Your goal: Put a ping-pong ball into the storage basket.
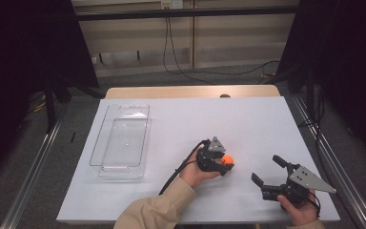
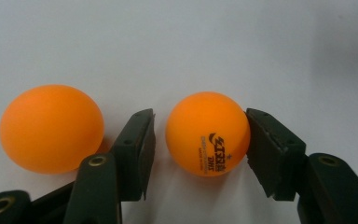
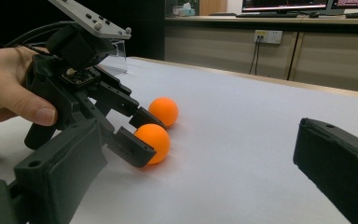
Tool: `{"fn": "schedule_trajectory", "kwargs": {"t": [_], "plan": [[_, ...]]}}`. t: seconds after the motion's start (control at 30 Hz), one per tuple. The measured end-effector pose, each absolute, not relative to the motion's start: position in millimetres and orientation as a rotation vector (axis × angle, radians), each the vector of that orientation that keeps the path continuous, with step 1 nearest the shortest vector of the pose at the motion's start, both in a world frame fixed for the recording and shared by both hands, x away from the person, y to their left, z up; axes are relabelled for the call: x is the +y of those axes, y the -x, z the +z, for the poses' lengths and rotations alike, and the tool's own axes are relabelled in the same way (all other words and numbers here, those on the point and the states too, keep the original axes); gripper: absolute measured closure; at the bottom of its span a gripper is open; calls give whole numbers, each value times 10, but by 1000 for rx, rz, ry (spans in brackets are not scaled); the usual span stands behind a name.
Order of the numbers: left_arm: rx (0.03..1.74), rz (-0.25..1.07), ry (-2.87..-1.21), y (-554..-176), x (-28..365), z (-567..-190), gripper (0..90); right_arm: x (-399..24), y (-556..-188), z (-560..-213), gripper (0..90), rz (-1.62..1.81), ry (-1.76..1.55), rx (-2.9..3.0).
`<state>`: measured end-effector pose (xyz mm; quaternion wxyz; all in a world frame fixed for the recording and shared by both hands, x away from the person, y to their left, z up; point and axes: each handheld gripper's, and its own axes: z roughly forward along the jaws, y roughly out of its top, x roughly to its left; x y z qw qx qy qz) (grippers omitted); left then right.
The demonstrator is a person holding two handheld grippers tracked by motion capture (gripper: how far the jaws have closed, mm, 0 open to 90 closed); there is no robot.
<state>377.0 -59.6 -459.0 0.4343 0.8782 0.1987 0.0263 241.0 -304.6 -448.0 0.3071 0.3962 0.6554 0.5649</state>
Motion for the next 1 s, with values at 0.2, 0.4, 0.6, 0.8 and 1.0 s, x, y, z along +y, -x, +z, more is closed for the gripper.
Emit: {"fn": "schedule_trajectory", "kwargs": {"t": [0.2,0.4,0.6,0.8,1.0], "plan": [[488,51,-2197,-3769,-599,-4597,490,-3046,-2411,-4481,12,1494,-1050,1734],[510,28,-2194,-3781,-579,-4594,506,-3045,-2412,-4483,12,1495,-1049,1735],[517,23,-2178,-3771,-543,-4541,507,-3043,-2413,-4484,12,1495,-1049,1736],[528,11,-2175,-3757,-495,-4493,507,-3037,-2412,-4484,12,1496,-1052,1737],[536,11,-2156,-3732,-435,-4417,507,-3029,-2409,-4481,12,1497,-1046,1742]]}}
